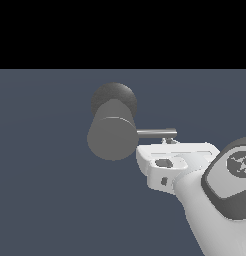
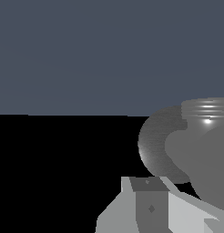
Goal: Turn on the faucet by rotating a designated handle.
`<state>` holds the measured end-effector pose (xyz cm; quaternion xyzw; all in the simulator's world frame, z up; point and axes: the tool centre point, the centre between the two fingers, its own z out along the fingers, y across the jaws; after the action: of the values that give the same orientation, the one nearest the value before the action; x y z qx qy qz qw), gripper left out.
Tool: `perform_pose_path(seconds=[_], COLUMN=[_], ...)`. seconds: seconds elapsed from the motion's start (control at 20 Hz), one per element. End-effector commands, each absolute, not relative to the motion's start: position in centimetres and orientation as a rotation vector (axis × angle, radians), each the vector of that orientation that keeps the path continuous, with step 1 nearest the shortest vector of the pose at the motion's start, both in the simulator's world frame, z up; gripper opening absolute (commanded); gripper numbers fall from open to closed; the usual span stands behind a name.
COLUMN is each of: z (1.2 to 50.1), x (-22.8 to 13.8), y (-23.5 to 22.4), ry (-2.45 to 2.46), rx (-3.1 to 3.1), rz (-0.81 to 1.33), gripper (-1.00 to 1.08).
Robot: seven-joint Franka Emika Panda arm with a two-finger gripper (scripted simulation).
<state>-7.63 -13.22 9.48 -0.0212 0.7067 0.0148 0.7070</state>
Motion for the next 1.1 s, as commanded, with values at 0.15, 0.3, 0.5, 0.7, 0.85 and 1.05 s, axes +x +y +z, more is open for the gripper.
perform_pose_path(seconds=[0.15,0.3,0.5,0.7,0.85,1.05], z=[11.2,12.1,13.3,12.5,13.5,14.7], x=[-7.6,-7.6,-7.6,-7.6,-7.6,-7.6], y=[-13.4,-13.4,-13.6,-13.8,-13.6,-13.2], ry=[1.57,1.57,1.571,1.594,1.592,1.588], rx=[-0.047,-0.047,-0.047,-0.039,-0.04,-0.041], rz=[0.033,0.033,0.033,0.035,0.034,0.034], gripper=[-1.0,-1.0,-1.0,-1.0,-1.0,-1.0])
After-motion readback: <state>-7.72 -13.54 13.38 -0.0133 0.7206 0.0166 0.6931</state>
